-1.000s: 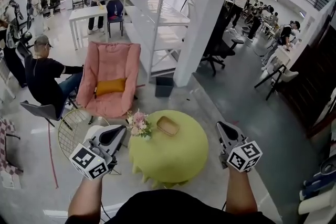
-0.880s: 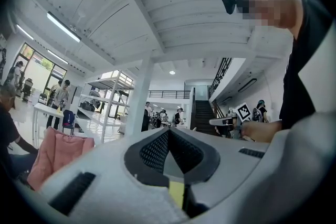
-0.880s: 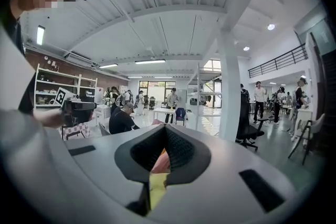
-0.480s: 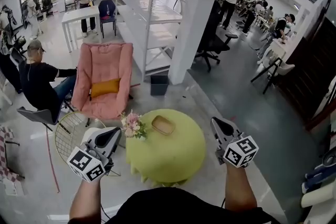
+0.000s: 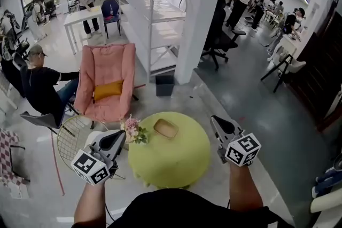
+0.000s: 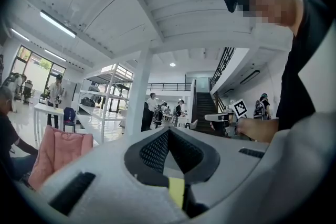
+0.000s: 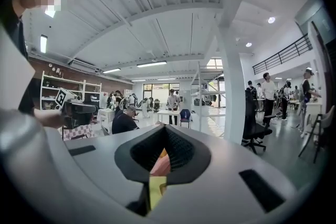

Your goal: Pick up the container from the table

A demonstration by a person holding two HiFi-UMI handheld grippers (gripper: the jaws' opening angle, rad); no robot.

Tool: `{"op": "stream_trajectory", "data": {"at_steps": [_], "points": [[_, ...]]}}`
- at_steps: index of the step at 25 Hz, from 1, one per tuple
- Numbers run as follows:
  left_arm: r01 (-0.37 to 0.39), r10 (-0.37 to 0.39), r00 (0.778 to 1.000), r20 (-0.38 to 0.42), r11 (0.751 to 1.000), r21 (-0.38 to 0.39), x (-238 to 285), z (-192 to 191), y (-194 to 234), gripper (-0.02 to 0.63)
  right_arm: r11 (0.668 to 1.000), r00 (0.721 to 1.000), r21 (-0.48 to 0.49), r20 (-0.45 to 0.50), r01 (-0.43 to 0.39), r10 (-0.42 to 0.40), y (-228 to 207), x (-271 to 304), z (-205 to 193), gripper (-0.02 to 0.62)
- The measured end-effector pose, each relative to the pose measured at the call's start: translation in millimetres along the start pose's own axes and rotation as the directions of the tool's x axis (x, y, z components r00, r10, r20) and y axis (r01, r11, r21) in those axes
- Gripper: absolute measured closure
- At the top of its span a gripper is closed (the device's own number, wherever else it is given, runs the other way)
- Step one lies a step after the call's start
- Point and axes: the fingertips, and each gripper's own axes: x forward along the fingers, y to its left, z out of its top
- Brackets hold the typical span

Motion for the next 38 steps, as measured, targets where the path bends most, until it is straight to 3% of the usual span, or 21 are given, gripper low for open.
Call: {"op": "stream_trajectory", "data": {"at_steps": [23,38], "points": [[-0.072,0.07,0.995,-0.078,0.997,-0.023,52,-34,-29,0.589,0.985,0.984,0.0,-0.051,-0.17,0.17,-56,39,-32,0.588],[-0.185,0.174,0.976,-0.128,0.98,-0.079,48,-66,-20,0.589,0.963,0.948,0.033,-0.169,-0.269,0.27,-67,92,-104,0.588]]}}
